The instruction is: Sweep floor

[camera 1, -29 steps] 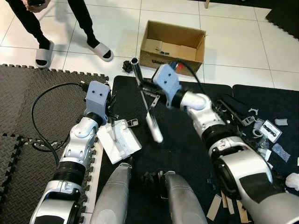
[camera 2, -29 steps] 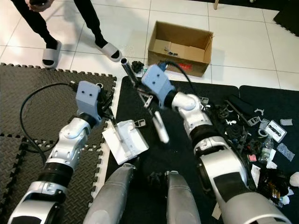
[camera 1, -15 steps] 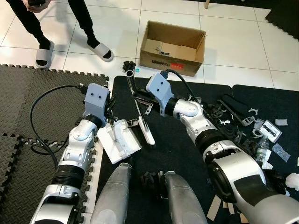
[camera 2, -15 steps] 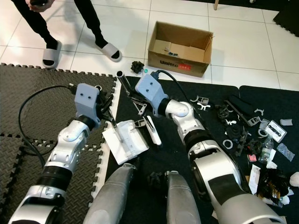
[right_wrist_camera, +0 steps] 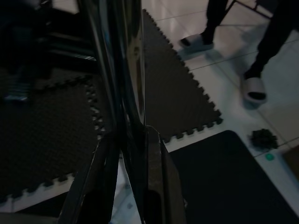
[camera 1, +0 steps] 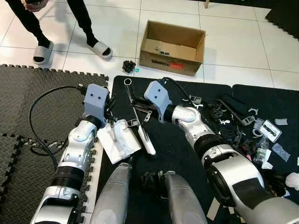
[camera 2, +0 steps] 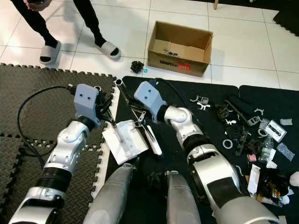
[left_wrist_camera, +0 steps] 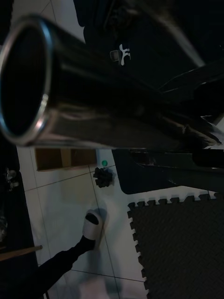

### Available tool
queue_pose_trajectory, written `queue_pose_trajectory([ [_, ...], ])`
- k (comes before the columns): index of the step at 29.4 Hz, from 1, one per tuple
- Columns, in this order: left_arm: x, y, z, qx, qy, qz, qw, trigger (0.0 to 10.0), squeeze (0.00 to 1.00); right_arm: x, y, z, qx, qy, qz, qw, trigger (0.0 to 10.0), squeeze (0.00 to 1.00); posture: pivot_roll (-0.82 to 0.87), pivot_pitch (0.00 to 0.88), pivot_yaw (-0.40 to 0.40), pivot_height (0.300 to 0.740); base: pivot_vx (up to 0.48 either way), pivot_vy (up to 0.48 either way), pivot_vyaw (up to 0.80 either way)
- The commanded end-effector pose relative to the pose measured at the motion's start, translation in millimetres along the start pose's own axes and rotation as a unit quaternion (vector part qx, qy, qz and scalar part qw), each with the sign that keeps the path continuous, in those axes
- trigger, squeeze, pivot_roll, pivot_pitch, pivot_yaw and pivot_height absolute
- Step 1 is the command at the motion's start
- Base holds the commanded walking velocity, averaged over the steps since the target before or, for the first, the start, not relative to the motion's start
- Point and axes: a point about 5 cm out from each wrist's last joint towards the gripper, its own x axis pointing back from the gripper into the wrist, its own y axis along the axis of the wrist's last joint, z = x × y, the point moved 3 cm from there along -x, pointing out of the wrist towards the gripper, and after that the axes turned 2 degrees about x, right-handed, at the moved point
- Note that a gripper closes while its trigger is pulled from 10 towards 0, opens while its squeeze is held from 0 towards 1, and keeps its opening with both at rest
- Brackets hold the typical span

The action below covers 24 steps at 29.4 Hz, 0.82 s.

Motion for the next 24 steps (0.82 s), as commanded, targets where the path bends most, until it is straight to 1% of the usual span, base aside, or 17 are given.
queue_pose_trajectory([
  [1,5.8,-12.8,-4.6,0.007,-0.002,0.023,1.0,10.0,0.0,-0.7,-3.9,9.0,0.004,0.017,0.0,1.0,10.0,0.0,0.1,0.351,-0.032,0.74,0.0,0.0,0.0],
  [4,5.6,-12.9,-4.7,0.008,-0.002,0.024,1.0,10.0,0.0,-1.4,-4.0,11.4,0.009,0.022,-0.001,1.0,10.0,0.0,0.1,0.349,-0.033,0.74,0.0,0.0,0.0],
  [7,4.2,-13.1,-4.2,0.007,0.003,0.024,1.0,10.0,0.0,-2.7,-1.3,13.9,0.051,0.022,-0.003,0.998,10.0,0.0,0.09,0.341,-0.034,0.74,0.0,0.0,0.0],
  [9,3.9,-13.0,-4.0,0.006,0.004,0.024,1.0,10.0,0.0,-2.9,-0.2,13.6,0.059,0.018,-0.005,0.998,10.0,0.0,0.09,0.341,-0.034,0.74,0.0,0.0,0.0],
  [12,3.1,-12.5,-3.1,0.005,0.008,0.024,1.0,10.0,0.0,-3.3,4.1,10.8,0.093,0.004,-0.01,0.996,10.0,0.0,0.09,0.333,-0.034,0.74,0.0,0.0,0.0],
  [13,2.8,-12.1,-2.3,0.005,0.009,0.023,1.0,10.0,0.0,-3.4,7.9,7.1,0.077,-0.006,-0.021,0.997,10.0,0.0,0.09,0.328,-0.035,0.74,0.0,0.0,0.0],
  [15,2.8,-12.1,-2.3,0.005,0.009,0.023,1.0,10.0,0.0,-3.4,7.9,7.1,0.077,-0.006,-0.021,0.997,10.0,0.0,0.09,0.328,-0.035,0.74,0.0,0.0,0.0],
  [16,2.5,-11.5,-1.5,0.004,0.01,0.022,1.0,10.0,0.0,-3.2,11.3,2.4,0.042,-0.018,-0.035,0.998,10.0,0.0,0.09,0.324,-0.036,0.74,0.0,0.0,0.0],
  [17,2.4,-10.5,-0.4,0.003,0.011,0.021,1.0,10.0,0.0,-2.2,15.0,-4.7,-0.007,-0.035,-0.055,0.998,10.0,0.0,0.09,0.32,-0.036,0.74,0.0,0.0,0.0],
  [18,2.9,-9.4,0.8,0.001,0.011,0.019,1.0,10.0,0.0,-0.9,18.9,-12.4,-0.07,-0.049,-0.078,0.993,10.0,0.0,0.09,0.32,-0.036,0.74,0.0,0.0,0.0],
  [19,2.9,-9.4,0.8,0.001,0.011,0.019,1.0,10.0,0.0,-0.9,18.9,-12.4,-0.07,-0.049,-0.078,0.993,10.0,0.0,0.09,0.32,-0.036,0.74,0.0,0.0,0.0],
  [20,3.5,-8.6,1.6,0.0,0.009,0.018,1.0,10.0,0.0,0.2,22.0,-18.3,-0.127,-0.057,-0.101,0.985,10.0,0.0,0.09,0.315,-0.036,0.74,0.0,0.0,0.0],
  [21,4.3,-7.9,2.1,-0.002,0.008,0.016,1.0,10.0,0.0,1.5,25.6,-24.2,-0.169,-0.067,-0.123,0.976,10.0,0.0,0.09,0.311,-0.036,0.74,0.0,0.0,0.0],
  [22,4.3,-7.9,2.1,-0.002,0.008,0.016,1.0,10.0,0.0,1.5,25.6,-24.2,-0.169,-0.067,-0.123,0.976,10.0,0.0,0.09,0.311,-0.036,0.74,0.0,0.0,0.0],
  [23,4.8,-7.6,2.2,-0.002,0.006,0.016,1.0,10.0,0.0,2.4,27.9,-28.2,-0.194,-0.074,-0.136,0.969,10.0,0.0,0.09,0.306,-0.035,0.74,0.0,0.0,0.0],
  [24,5.2,-7.5,2.1,-0.003,0.005,0.015,1.0,10.0,0.0,3.5,28.8,-31.3,-0.198,-0.084,-0.141,0.966,10.0,0.0,0.09,0.306,-0.035,0.74,0.0,0.0,0.0],
])
